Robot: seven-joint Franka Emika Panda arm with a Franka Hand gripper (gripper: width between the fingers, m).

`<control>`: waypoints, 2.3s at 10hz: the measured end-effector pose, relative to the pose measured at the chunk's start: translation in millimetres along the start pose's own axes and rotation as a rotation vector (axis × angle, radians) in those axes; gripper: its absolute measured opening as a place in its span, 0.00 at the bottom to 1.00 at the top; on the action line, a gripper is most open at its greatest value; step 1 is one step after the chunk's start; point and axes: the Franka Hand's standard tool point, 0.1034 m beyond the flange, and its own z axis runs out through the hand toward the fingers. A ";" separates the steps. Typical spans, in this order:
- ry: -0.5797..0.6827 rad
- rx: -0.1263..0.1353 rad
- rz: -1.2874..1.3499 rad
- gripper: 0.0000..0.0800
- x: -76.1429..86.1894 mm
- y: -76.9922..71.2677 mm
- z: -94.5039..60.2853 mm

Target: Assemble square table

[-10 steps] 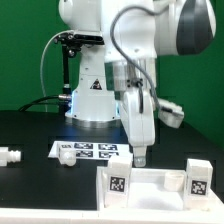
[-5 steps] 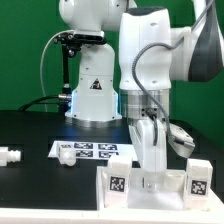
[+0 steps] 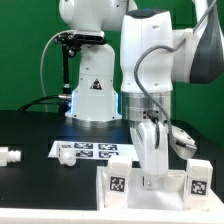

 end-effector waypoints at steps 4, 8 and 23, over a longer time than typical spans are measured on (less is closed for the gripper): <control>-0.003 -0.016 -0.008 0.07 0.0 5.9 2.4; -0.002 -0.015 -0.222 0.07 17.4 12.3 -7.4; 0.026 -0.101 -1.501 0.07 105.6 -1.4 -16.6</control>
Offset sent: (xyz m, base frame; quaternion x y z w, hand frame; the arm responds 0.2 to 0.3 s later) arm 0.0000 0.0000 0.0000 0.0000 0.0000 0.0000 1.0000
